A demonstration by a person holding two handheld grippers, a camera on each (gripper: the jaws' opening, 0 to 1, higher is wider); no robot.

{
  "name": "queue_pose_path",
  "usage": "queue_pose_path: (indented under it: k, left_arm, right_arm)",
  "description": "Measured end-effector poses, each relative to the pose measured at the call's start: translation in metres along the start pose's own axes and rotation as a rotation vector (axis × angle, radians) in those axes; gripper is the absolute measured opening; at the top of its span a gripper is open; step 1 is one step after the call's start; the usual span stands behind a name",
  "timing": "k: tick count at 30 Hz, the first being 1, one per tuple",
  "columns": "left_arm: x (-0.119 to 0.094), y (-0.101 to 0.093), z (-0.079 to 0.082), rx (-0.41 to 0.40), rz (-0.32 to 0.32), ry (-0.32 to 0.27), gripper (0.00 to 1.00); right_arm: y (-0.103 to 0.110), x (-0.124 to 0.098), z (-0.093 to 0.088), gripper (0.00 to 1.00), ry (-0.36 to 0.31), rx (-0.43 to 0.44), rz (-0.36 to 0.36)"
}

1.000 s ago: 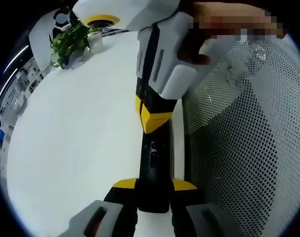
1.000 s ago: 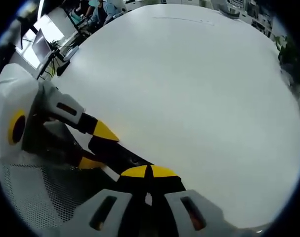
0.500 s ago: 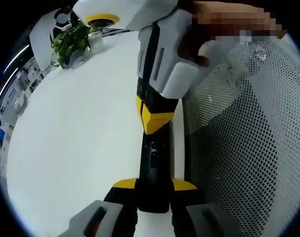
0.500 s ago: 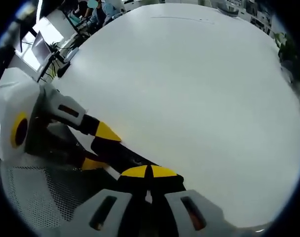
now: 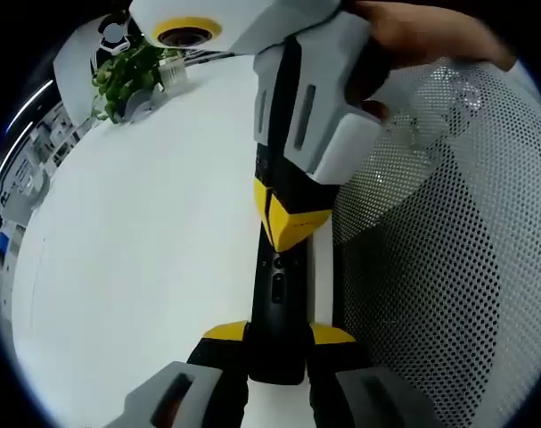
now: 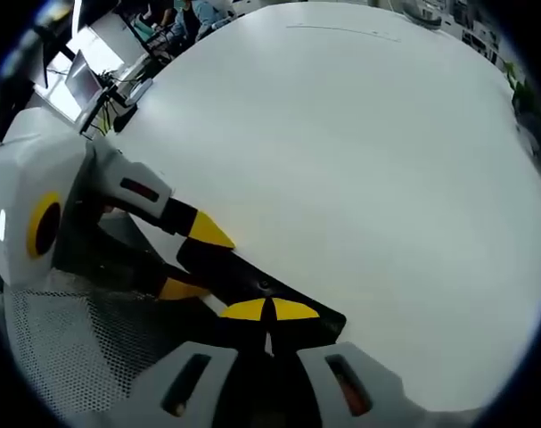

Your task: Press the specified remote control buttons in sequence, fully releasing each button before pressing the next.

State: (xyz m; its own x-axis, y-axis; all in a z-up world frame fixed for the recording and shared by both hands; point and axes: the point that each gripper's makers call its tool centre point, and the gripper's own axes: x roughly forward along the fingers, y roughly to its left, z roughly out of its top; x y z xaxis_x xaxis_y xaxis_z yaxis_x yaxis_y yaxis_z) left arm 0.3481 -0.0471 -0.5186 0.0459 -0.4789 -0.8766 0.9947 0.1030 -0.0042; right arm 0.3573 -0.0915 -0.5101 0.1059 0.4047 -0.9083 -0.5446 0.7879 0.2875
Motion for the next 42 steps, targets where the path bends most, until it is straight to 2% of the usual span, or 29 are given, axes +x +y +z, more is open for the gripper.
queue_pose_path:
  k: [12,24,42]
  left_arm:
    - [0.0002,-0.0001,0.0004,0.008,-0.005,-0.009,0.25]
    - [0.0008,-0.0001,0.0004,0.013,-0.005,0.003,0.25]
    - [0.0009,-0.0005,0.0005,0.012,-0.002,-0.006,0.25]
  right_arm:
    - [0.0038,0.0013,-0.0046,0.0,0.022,-0.039,0.0]
    - [0.0037,0.0001,-0.0045,0.0,0.017,-0.051,-0.002]
    - [-0.002,0.0,-0.0089,0.0,0.036,0.071,0.024]
